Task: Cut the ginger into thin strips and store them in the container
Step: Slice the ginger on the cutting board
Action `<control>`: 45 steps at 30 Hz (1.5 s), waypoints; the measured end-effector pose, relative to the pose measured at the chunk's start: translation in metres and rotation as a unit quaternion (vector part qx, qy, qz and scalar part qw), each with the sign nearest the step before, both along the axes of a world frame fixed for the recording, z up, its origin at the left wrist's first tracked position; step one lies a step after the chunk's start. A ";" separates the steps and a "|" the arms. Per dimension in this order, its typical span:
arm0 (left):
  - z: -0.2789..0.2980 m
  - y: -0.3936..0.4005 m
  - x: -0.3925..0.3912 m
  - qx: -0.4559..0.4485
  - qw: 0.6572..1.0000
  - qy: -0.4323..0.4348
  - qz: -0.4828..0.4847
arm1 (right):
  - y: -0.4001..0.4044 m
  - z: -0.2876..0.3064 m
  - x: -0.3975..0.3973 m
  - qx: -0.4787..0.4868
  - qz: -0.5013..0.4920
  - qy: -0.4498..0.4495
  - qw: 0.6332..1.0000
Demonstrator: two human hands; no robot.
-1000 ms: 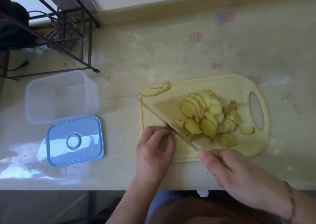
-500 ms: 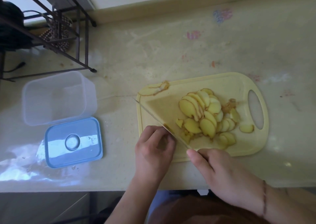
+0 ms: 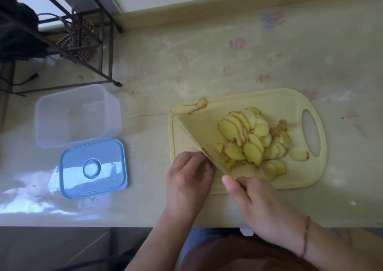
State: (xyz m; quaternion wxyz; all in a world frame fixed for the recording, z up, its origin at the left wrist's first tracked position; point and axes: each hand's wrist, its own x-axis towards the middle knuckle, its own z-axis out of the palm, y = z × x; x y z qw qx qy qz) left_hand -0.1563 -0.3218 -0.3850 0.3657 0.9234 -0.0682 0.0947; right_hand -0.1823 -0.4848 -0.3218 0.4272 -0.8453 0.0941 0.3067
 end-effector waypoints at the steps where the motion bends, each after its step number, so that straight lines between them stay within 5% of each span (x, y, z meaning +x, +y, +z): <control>1: -0.001 0.001 0.000 -0.004 1.000 -0.003 -0.001 | 0.003 -0.001 0.002 0.003 0.007 -0.002 1.000; 45: 0.001 0.007 -0.002 -0.014 1.000 -0.015 -0.004 | -0.013 0.011 0.006 0.013 -0.023 0.017 1.000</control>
